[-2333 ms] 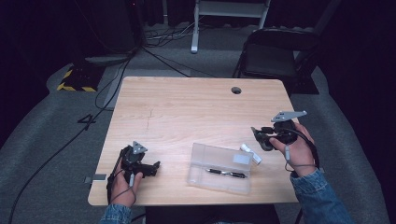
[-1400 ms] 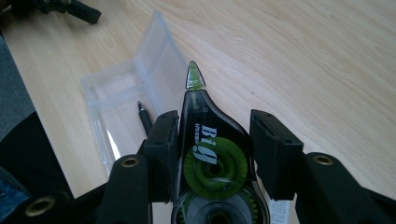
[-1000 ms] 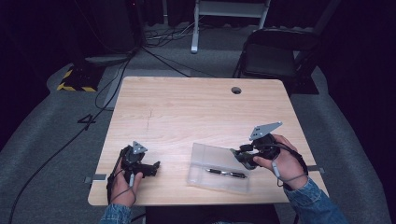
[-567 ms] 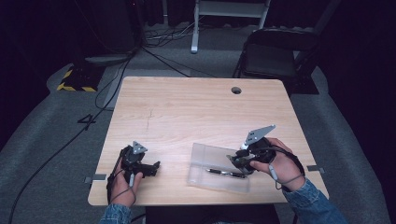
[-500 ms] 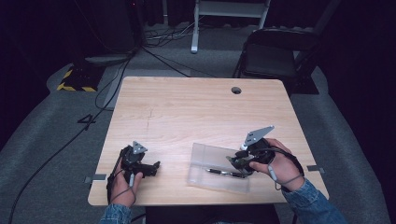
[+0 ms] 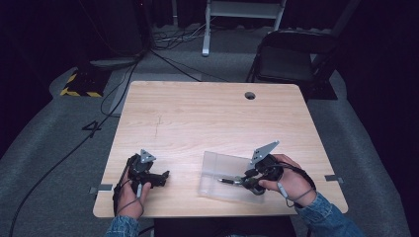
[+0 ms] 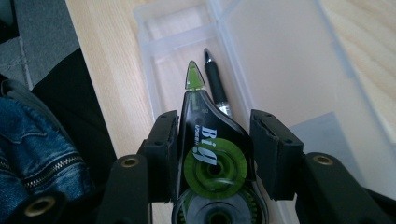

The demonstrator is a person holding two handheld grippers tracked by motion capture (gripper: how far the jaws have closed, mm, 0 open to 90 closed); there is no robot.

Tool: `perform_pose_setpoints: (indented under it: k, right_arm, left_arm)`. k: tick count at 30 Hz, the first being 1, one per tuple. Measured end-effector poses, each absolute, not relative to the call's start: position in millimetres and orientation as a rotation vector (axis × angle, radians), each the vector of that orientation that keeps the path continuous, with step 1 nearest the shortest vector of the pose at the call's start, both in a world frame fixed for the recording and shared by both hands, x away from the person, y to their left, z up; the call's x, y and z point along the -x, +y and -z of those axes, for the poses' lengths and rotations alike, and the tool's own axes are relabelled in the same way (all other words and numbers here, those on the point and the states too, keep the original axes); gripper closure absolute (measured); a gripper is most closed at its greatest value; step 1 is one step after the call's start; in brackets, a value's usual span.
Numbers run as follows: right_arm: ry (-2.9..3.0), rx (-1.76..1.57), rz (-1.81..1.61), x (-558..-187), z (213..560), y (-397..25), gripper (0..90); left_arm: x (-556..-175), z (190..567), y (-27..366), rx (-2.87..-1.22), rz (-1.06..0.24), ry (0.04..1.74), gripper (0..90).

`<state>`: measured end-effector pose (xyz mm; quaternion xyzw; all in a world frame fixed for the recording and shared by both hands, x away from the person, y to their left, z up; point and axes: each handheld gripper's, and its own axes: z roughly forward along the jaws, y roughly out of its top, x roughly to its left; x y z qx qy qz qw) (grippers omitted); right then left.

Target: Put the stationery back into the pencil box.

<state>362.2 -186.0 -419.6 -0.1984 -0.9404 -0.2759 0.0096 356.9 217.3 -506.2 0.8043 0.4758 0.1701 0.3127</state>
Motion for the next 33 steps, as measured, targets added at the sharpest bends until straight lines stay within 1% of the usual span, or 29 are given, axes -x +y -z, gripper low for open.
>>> perform_pose_setpoints:
  k: [33]
  right_arm:
    - [-2.933,0.546,0.665,-363.9,450.1,-170.2,53.7]
  left_arm:
    - [-356.9,506.2,217.3,-2.122,-0.448,1.255,0.1]
